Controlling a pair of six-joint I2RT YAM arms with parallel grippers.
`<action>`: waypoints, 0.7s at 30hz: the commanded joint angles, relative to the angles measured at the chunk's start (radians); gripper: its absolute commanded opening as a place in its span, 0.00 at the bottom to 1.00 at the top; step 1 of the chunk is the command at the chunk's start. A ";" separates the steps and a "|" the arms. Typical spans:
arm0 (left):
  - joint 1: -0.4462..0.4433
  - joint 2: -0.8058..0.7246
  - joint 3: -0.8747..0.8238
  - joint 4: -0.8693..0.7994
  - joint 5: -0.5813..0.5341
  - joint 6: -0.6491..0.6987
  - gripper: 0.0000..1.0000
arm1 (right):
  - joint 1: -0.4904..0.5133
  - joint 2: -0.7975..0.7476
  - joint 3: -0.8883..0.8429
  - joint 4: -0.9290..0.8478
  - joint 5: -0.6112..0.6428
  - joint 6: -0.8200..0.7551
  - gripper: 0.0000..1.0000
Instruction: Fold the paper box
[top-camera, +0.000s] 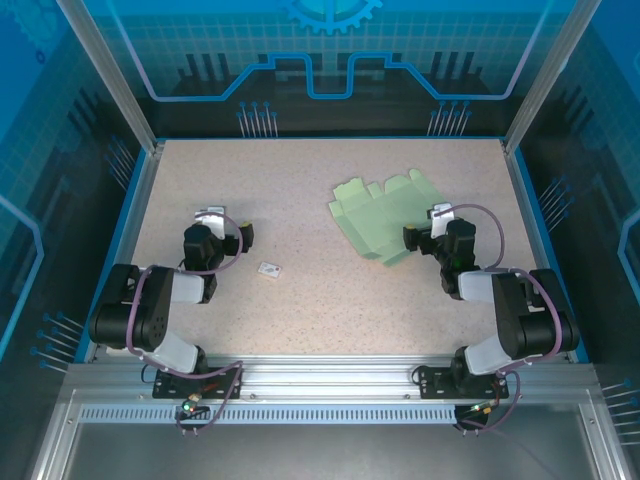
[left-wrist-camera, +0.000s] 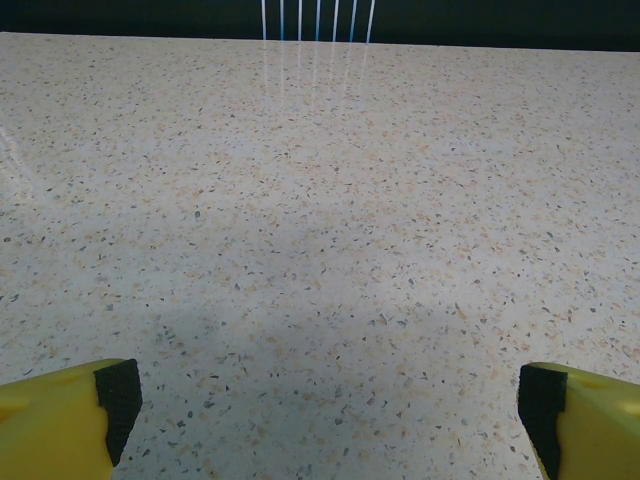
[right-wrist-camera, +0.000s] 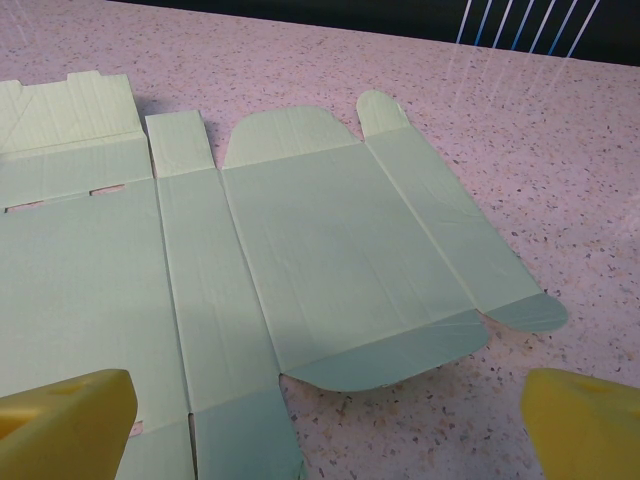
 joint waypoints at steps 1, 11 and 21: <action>0.012 0.000 0.014 0.014 0.010 -0.022 0.99 | -0.012 0.007 0.015 0.016 -0.009 0.006 1.00; 0.012 -0.218 0.105 -0.313 -0.147 -0.086 0.99 | -0.025 -0.163 0.210 -0.451 0.176 0.158 1.00; -0.026 -0.289 0.357 -0.691 0.193 -0.434 0.99 | 0.169 -0.326 0.330 -0.899 0.258 0.335 0.98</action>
